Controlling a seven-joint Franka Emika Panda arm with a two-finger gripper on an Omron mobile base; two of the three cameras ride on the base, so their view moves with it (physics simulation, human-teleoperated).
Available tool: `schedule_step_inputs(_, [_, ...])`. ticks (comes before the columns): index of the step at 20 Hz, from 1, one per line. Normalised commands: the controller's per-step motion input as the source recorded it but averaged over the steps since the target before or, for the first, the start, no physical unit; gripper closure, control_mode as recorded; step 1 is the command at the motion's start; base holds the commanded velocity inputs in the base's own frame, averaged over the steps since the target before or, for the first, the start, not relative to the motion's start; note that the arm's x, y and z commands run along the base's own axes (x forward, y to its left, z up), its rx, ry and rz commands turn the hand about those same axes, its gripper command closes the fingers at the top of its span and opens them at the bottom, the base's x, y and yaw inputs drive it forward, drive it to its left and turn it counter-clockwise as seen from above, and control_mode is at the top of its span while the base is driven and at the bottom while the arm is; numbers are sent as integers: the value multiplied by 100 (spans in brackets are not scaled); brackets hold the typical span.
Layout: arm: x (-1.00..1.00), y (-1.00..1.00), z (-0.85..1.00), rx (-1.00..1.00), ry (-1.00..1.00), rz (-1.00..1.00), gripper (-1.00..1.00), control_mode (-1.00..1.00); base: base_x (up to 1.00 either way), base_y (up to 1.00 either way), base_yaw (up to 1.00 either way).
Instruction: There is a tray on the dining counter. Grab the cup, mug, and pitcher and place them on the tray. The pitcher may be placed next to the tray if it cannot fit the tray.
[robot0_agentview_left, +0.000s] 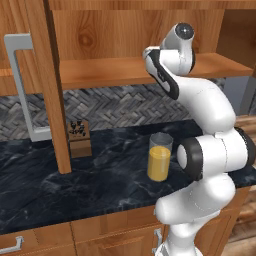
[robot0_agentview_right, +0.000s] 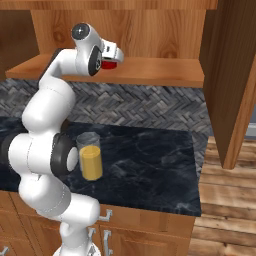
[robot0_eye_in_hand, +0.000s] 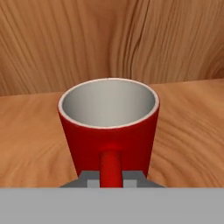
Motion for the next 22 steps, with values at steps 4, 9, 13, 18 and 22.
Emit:
schedule_step_inputs(4, [-74,-1,0,0,-3,0,100,-100,0,0,0])
schedule_step_inputs(9, [-83,0,0,0,-6,0,100,-100,0,0,0])
schedule_step_inputs(13, [-62,0,5,0,-5,0,100,-100,0,0,0])
schedule_step_inputs(18, [-70,0,4,0,0,0,100,-100,0,0,0])
schedule_step_inputs(22, [-71,2,0,0,0,0,100,-100,0,0,0])
